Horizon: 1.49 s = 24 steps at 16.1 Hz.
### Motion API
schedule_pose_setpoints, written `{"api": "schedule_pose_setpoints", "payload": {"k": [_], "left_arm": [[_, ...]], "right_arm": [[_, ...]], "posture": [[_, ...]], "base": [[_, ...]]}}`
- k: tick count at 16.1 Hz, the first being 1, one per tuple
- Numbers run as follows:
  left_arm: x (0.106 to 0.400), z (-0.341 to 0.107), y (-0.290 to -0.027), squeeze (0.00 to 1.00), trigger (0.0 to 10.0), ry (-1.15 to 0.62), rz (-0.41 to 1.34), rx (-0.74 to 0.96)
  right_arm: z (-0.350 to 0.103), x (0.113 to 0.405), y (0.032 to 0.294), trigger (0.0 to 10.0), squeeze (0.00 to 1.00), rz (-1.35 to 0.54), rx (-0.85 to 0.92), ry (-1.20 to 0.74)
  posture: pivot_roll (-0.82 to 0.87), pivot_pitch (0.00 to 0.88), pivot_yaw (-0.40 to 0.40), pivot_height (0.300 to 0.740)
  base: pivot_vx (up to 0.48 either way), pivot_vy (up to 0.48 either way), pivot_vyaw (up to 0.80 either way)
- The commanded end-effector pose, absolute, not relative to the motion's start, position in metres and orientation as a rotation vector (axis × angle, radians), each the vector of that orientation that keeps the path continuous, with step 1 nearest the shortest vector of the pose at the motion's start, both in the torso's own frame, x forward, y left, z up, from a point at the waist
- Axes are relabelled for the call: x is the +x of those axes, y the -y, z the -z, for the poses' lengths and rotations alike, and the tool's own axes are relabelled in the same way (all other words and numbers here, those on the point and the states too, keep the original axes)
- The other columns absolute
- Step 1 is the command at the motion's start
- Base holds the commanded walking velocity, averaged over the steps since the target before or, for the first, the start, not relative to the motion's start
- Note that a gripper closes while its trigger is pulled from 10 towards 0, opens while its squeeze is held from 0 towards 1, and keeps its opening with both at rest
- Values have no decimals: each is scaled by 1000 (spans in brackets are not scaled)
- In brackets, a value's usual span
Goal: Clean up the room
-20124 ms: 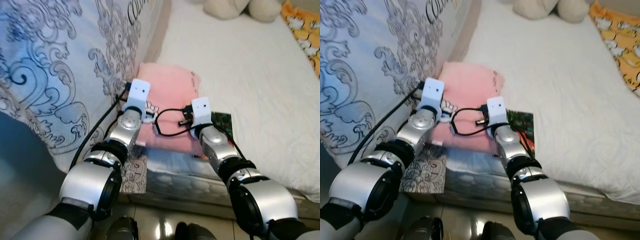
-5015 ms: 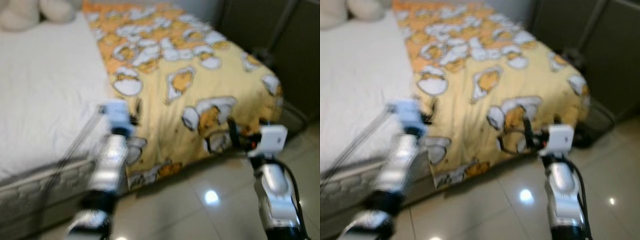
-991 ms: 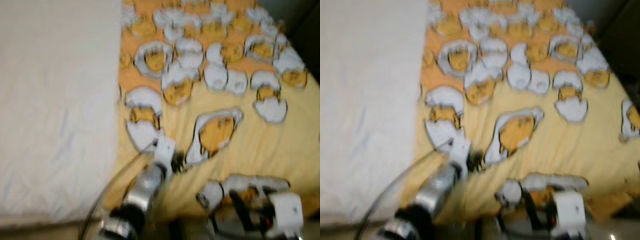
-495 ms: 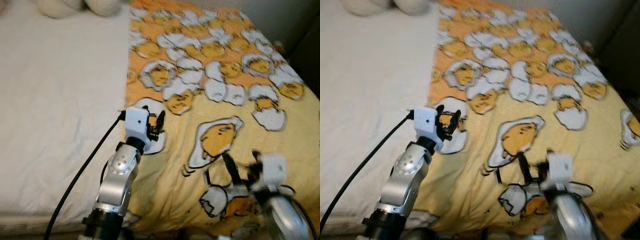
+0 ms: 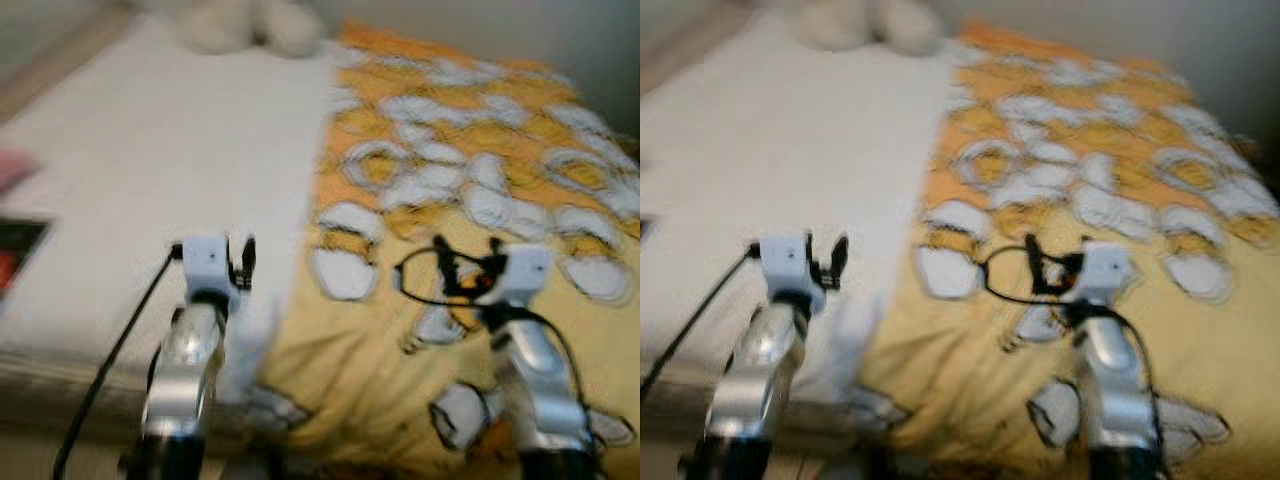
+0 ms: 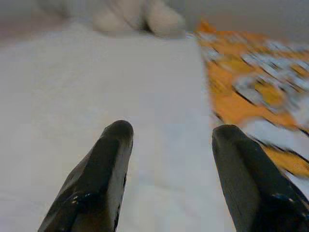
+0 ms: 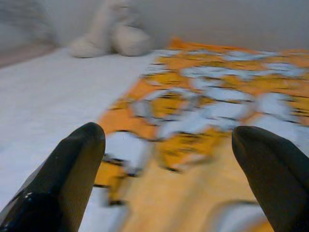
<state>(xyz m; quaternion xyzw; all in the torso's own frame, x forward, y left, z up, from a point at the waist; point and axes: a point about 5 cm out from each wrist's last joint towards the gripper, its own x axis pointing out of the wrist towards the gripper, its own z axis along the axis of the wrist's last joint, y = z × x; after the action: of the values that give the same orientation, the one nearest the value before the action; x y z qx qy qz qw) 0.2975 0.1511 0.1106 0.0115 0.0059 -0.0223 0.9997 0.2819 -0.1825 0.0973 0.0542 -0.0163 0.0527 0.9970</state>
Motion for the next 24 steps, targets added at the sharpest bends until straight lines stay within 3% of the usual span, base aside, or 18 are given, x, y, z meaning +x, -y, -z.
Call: {"api": "schedule_pose_setpoints", "payload": {"k": [1, 6, 11, 14, 17, 19, 21, 24], "left_arm": [[302, -112, -144, 0, 10000, -2, 67, 36], [301, -115, -133, 0, 10000, 13, 169, 17], [304, -109, -124, 0, 10000, -13, 212, 48], [292, -91, -137, 0, 10000, -115, 189, 25], [288, -92, -143, 0, 10000, -103, 240, 122], [274, -75, -143, 0, 10000, -174, 362, 292], [261, -50, -137, 0, 10000, -247, 364, 200], [278, -66, -118, 0, 10000, -123, 296, 96]], "right_arm": [[-91, 280, 184, 10000, 0, -98, 95, 17], [-73, 274, 175, 10000, 0, -122, 93, -22], [-69, 275, 184, 10000, 0, -99, 97, -25], [-63, 265, 183, 10000, 0, -68, 96, -22], [-50, 249, 186, 10000, 0, 13, 121, -53], [-37, 223, 192, 10000, 0, 44, 83, -111], [-23, 200, 209, 10000, 0, 50, -50, -176], [-49, 215, 215, 10000, 0, 55, -66, -34]], "posture": [[88, 0, -24, 740], [77, 0, -19, 740], [73, 0, -19, 740], [63, 0, 31, 740], [68, 0, 53, 740], [73, 0, 47, 740], [66, 0, -6, 740], [49, 0, -24, 740]], "base": [[0, 0, 506], [0, 281, 0], [0, 279, 740], [0, 0, 698], [0, 0, 169], [0, 0, 0], [0, 0, 0], [0, 0, 0]]}}
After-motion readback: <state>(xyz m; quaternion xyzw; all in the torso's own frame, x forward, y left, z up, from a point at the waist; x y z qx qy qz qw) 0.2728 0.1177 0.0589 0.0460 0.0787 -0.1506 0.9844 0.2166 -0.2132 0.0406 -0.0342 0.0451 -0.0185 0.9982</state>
